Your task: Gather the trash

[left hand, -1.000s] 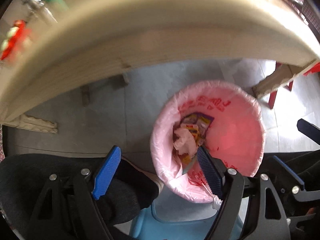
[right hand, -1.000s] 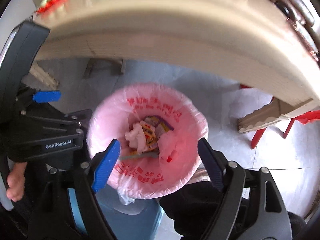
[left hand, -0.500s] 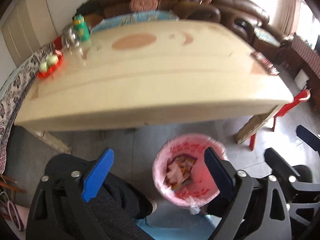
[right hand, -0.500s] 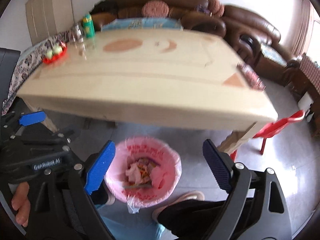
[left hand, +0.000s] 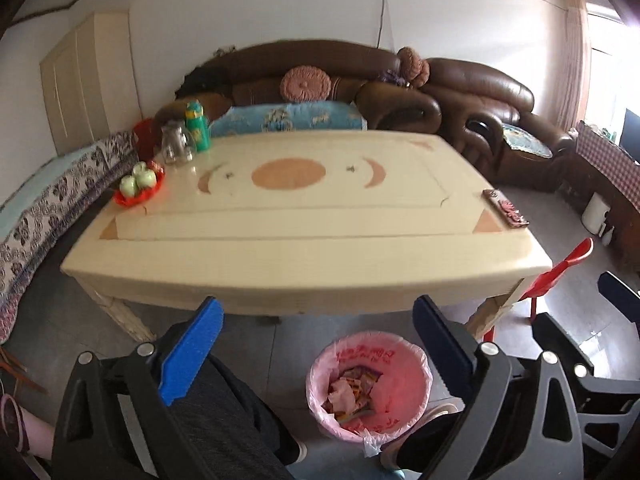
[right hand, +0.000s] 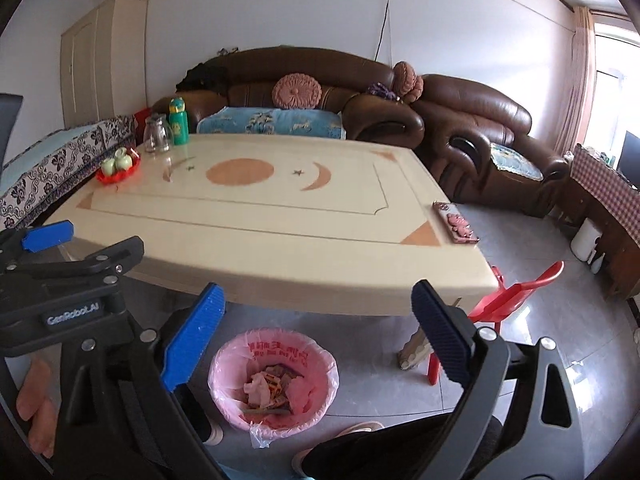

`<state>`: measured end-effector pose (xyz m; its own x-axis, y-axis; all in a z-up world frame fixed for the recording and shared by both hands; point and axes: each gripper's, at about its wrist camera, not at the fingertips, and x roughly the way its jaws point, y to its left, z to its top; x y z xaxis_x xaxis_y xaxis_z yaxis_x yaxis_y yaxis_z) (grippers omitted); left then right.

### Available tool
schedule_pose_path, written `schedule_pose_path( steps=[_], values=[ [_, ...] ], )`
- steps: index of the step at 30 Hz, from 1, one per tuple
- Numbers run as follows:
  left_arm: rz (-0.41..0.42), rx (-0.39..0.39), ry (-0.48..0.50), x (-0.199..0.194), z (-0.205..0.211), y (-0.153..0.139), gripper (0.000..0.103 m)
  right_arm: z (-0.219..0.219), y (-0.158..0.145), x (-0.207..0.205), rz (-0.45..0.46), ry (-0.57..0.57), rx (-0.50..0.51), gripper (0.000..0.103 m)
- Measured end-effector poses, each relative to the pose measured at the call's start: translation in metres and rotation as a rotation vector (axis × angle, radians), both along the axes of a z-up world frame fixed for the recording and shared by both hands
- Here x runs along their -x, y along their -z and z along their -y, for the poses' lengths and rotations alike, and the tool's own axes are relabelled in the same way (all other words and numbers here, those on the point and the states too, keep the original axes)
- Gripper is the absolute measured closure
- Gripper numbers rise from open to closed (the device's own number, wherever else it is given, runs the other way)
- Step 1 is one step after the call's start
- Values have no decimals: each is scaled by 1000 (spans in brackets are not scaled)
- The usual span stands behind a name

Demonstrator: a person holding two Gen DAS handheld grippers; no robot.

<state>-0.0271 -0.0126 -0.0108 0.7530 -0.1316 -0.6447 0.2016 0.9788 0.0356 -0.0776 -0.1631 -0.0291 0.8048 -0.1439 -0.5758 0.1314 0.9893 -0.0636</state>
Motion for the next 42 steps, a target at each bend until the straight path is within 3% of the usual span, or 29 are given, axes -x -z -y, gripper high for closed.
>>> schedule_pose_path(
  steps=[14,42],
  values=[
    [164,26,-30,54,-12,-49,7,0,-42,48,131,37,36,7],
    [127,33,-23,49,-15,-40,7,-9,-56,58,163,30,70,6]
  ],
)
